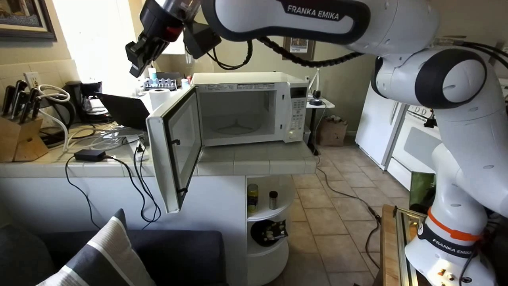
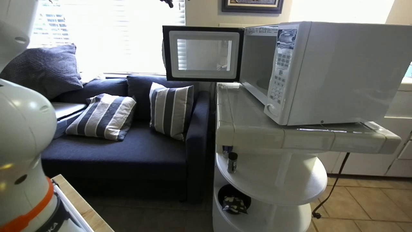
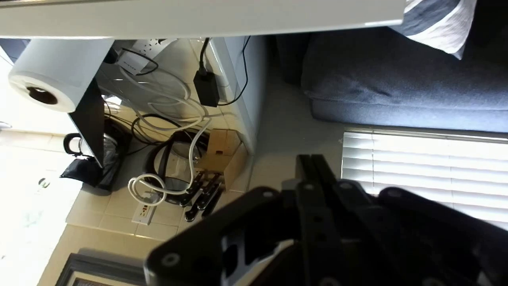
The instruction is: Close the microwave door
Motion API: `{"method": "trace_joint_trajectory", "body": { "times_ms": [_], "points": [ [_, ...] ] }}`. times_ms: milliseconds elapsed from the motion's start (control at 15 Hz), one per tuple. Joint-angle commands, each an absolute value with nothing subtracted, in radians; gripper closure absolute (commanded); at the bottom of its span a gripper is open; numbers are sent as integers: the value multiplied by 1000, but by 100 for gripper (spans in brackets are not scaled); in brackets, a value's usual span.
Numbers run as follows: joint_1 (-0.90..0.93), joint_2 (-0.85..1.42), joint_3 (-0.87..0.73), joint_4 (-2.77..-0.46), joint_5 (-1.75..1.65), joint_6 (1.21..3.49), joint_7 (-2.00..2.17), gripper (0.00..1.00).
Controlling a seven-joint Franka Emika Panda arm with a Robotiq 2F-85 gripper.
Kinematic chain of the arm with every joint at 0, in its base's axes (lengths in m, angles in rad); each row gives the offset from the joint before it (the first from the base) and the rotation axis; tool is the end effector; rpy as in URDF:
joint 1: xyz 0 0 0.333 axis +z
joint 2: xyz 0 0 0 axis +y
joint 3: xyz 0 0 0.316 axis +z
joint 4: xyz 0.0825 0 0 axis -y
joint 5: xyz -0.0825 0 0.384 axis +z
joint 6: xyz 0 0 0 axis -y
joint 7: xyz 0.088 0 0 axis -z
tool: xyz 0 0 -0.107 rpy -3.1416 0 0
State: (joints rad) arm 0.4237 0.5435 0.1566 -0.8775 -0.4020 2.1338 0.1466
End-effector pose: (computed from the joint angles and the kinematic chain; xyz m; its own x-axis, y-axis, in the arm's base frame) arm 0.6479 0.3511 0.6812 0.6203 0.4087 0.6695 0.3642 -0.9060 0.2156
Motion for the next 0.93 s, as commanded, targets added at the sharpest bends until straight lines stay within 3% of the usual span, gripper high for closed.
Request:
{"method": "trace_joint_trajectory", "body": {
  "times_ms": [0,867],
  "points": [
    [427,558,156,-866,-406,2134,147,99],
    [388,588,166,-892,-383,2153,141,100]
  ]
}}
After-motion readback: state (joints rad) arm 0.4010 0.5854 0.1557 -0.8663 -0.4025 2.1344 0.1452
